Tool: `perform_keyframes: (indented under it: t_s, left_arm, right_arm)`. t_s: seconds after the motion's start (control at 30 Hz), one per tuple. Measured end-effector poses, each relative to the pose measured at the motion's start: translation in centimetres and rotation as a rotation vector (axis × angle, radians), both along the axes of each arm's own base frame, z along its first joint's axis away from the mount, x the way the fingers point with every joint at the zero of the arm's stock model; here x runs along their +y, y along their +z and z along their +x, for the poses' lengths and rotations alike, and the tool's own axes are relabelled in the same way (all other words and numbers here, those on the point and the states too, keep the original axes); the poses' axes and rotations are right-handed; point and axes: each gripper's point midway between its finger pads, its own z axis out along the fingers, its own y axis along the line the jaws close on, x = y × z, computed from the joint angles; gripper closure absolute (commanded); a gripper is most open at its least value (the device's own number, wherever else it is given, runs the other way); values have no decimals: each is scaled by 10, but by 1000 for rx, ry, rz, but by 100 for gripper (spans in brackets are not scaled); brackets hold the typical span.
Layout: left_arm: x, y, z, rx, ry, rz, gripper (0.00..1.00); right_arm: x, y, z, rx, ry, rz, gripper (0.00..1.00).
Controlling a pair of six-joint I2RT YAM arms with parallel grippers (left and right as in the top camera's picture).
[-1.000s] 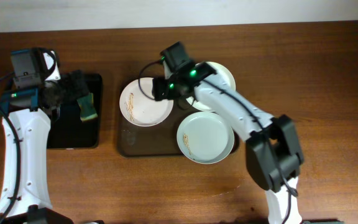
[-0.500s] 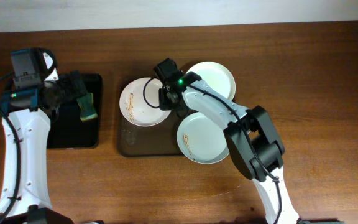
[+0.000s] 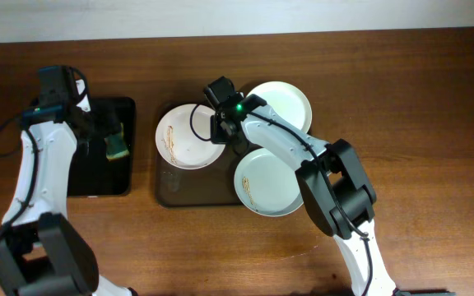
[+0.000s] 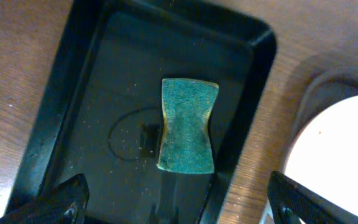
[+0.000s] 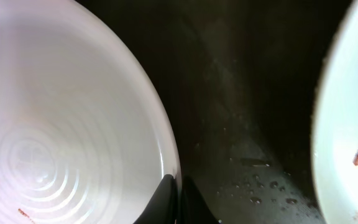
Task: Clean dirty plates on tray and stack at the side
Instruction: 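Grasp the green-yellow sponge with the left gripper and lift it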
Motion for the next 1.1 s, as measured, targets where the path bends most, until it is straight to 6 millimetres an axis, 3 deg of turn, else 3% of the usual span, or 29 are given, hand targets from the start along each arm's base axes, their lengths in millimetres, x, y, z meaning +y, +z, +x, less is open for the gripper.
perform_keyframes:
  t_s: [0.07,0.17,0.23,0.3,0.33,0.7,0.87,1.0,1.1]
  left_arm:
    - [1,-11,3,15,0,-3,11]
    - [0,-24,11,20,-7,-17,22]
    - [0,-38,19,21,-7,-26,34]
    - [1,-52,27,22,-8,-31,51]
    - [1,-57,28,28,-11,-32,55]
    - [-1,-95,42,43,-16,-38,57]
    - [-3,-111,35,93,-20,-47,70]
    - [-6,-113,30,115,-24,-52,99]
    - [-8,-114,27,129,-23,-56,99]
  right_arm:
    - [0,-1,0,8,2,10,96]
    - [0,-1,0,10,1,14,96]
    - [1,-1,0,10,1,15,96]
    - [1,-1,0,11,2,15,96]
    - [1,-1,0,11,2,16,96]
    - [1,-1,0,12,1,16,96]
    - [1,-1,0,12,2,17,96]
    - [1,-1,0,12,2,17,96]
    - [1,-2,0,13,2,16,96]
